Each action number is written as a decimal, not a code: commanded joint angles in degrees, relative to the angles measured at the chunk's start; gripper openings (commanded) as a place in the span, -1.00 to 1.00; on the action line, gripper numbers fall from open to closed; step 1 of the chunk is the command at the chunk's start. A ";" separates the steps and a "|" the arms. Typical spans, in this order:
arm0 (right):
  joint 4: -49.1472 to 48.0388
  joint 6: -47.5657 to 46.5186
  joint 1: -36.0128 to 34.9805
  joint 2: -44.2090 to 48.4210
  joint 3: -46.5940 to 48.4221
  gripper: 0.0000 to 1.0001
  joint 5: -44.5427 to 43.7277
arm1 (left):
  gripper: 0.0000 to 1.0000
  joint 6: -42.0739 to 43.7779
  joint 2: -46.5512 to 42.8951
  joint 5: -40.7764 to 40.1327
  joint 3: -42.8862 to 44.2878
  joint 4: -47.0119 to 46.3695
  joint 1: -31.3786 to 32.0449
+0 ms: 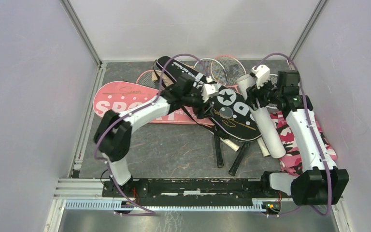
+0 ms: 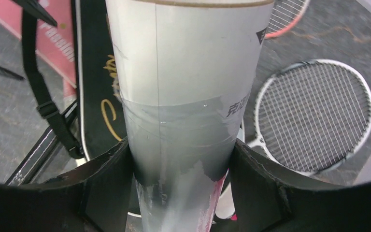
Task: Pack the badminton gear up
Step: Close the lid on the shuttle tube.
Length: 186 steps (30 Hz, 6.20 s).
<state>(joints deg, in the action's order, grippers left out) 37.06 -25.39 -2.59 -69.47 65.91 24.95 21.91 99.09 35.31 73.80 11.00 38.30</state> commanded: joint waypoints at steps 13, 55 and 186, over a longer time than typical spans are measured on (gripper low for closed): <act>-0.89 3.18 13.18 -0.05 2.78 -0.99 3.21 | 0.28 0.34 34.46 -12.55 42.79 18.99 9.68; 2.89 -2.90 16.57 -1.25 1.95 -0.99 11.25 | -0.96 1.16 20.38 -22.95 32.81 20.05 14.73; 4.57 -16.36 -16.72 -2.47 2.26 -0.99 18.90 | -0.96 -55.40 -16.12 13.55 -10.91 -27.60 -3.91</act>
<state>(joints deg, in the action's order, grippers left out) 44.62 -41.63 -19.22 -73.08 67.57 40.75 -30.89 82.41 47.13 63.02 -13.26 34.41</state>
